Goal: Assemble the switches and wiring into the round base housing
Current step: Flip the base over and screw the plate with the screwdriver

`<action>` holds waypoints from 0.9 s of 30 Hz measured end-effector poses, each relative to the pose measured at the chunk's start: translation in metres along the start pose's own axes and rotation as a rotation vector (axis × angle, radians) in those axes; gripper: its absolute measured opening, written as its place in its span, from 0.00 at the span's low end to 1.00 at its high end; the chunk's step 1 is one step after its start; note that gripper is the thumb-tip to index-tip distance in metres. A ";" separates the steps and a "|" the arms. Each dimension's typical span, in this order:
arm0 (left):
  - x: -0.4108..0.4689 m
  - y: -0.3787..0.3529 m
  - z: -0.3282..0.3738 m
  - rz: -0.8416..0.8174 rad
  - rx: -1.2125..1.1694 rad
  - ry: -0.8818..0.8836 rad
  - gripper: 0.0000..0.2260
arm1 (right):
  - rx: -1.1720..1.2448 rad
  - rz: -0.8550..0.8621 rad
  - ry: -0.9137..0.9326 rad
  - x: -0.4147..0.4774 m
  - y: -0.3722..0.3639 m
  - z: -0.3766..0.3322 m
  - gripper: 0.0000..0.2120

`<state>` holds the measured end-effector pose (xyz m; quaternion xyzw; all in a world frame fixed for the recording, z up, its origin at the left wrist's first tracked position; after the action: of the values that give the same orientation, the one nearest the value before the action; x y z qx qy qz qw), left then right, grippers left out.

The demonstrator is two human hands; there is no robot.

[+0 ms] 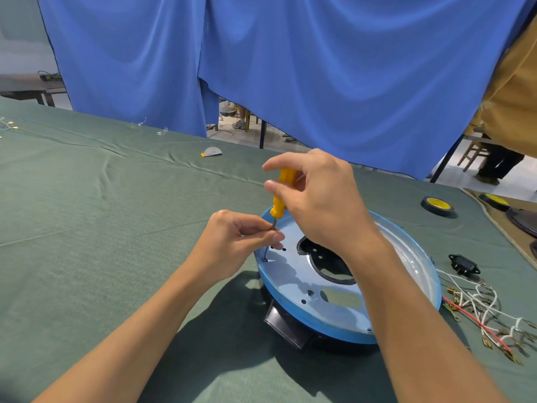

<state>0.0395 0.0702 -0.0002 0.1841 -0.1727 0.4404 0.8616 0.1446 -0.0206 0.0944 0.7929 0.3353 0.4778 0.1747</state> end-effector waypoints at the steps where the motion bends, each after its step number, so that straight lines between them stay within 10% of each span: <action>1: 0.000 0.000 0.000 0.005 -0.003 -0.002 0.01 | 0.001 0.001 0.005 0.000 0.000 -0.001 0.13; 10: -0.002 0.006 0.004 -0.066 0.062 -0.038 0.07 | 0.164 -0.214 -0.001 -0.001 0.004 -0.007 0.11; 27: -0.003 0.005 0.002 -0.013 0.053 -0.008 0.03 | 0.041 -0.040 -0.015 -0.001 -0.003 -0.006 0.13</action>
<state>0.0333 0.0704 0.0014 0.2097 -0.1630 0.4383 0.8587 0.1382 -0.0190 0.0945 0.7931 0.3596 0.4610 0.1704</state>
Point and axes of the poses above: each hand's wrist, its own x-axis towards the middle knuckle, its own y-axis out of the back of the hand, z = x × y, the point moved 2 cm from there along x, towards the middle knuckle, and after that the axes turned 7 degrees about z, right-handed, at the moved point
